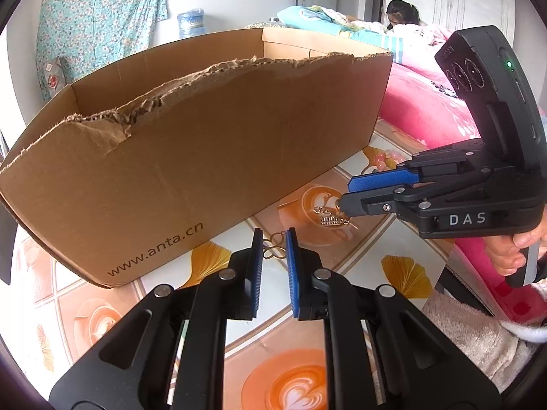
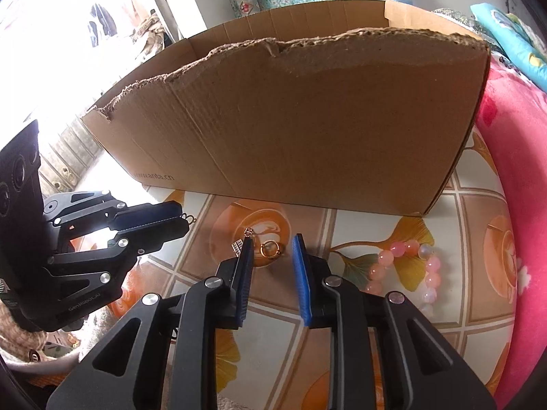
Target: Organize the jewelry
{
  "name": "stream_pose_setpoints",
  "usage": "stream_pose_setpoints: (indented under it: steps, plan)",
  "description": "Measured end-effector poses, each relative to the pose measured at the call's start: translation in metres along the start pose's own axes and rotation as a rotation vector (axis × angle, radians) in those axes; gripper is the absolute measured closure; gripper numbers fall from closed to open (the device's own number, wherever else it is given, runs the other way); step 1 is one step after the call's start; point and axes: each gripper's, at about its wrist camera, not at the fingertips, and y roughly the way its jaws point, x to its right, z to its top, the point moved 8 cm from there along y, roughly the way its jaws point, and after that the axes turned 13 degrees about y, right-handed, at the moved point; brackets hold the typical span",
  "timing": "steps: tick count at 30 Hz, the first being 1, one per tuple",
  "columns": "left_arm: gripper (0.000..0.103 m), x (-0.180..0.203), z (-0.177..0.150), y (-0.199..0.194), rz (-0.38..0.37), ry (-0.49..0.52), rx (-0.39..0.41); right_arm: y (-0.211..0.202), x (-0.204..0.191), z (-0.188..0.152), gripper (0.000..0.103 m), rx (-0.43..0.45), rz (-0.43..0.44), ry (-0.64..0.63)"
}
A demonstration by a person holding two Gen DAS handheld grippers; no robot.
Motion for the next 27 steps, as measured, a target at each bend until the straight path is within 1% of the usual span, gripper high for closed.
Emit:
stream_pose_setpoints:
  steps: [8, 11, 15, 20, 24, 27]
  plan:
    - [0.091, -0.002, 0.0, -0.001, -0.006, -0.009, 0.01, 0.001, -0.015, -0.001, 0.088, -0.007, -0.037, -0.064]
    - [0.091, -0.002, 0.0, 0.0, -0.007, -0.012, 0.009, 0.002, -0.017, -0.002, 0.092, -0.002, -0.079, -0.101]
    - [0.091, -0.003, -0.001, -0.001, -0.008, -0.015, 0.011, 0.001, -0.021, -0.002, 0.093, -0.005, -0.088, -0.101]
    - [0.091, -0.004, -0.001, -0.001, -0.01, -0.017, 0.012, -0.001, -0.011, 0.004, 0.093, -0.009, -0.044, -0.027]
    - [0.091, -0.004, -0.001, -0.002, -0.01, -0.019, 0.015, -0.01, -0.002, 0.007, 0.093, -0.003, 0.002, 0.026]
    - [0.091, -0.004, 0.001, -0.006, -0.016, -0.027, 0.03, -0.018, -0.001, 0.008, 0.093, 0.008, 0.037, 0.058]
